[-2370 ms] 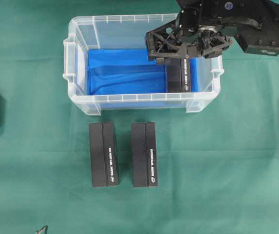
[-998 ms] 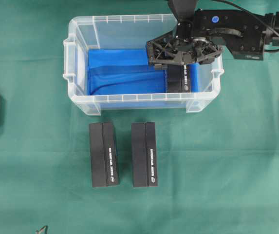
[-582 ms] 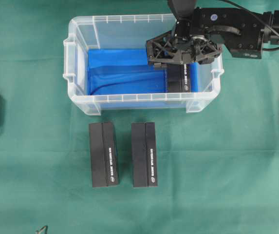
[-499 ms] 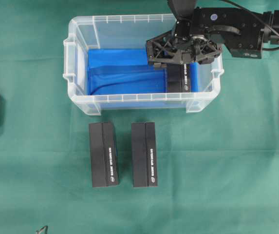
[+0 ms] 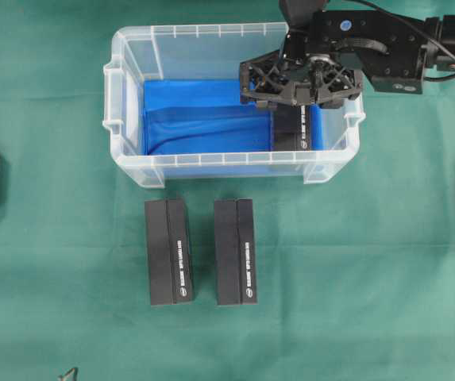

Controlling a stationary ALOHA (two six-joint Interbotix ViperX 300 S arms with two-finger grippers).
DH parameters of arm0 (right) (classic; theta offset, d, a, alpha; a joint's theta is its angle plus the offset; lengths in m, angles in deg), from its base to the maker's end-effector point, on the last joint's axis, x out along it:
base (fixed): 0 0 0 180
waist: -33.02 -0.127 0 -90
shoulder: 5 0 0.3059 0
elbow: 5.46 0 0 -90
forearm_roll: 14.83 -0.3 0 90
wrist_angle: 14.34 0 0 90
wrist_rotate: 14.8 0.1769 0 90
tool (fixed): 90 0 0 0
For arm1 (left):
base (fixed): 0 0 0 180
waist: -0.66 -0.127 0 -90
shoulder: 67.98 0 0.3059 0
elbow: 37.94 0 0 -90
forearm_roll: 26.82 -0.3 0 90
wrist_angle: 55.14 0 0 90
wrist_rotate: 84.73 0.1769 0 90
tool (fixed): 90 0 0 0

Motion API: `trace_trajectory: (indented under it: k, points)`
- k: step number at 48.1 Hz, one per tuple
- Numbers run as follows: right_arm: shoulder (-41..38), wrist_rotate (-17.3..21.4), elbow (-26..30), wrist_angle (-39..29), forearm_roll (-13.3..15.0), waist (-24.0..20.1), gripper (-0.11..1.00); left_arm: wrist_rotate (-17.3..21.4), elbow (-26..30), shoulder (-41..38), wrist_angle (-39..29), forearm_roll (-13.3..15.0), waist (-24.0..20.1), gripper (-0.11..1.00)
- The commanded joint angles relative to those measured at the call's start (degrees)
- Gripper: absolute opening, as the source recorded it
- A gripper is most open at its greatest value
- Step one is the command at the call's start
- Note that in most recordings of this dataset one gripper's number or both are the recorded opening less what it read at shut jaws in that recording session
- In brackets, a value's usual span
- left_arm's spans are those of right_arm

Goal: Take the box out of the case with the right arm.
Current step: 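Lower the right gripper around the right box, then close the right gripper and lift the box out of the case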

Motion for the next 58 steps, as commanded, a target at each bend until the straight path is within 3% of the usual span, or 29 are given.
trace_trajectory:
  k: [1,22,58]
  points:
    - [0.3,0.4,0.5,-0.1,-0.7,-0.5,0.64,0.1,1.1,-0.2,0.3,-0.2,-0.1,0.0]
    - [0.4,0.2,2.0,-0.8,-0.7,-0.9,0.64,0.1,1.1,-0.1,0.3,-0.2,0.0,0.0]
    - [3.6,-1.1,18.6,-21.4,0.6,-2.0,0.64,0.2,1.1,0.7,0.2,-0.2,-0.1,0.0]
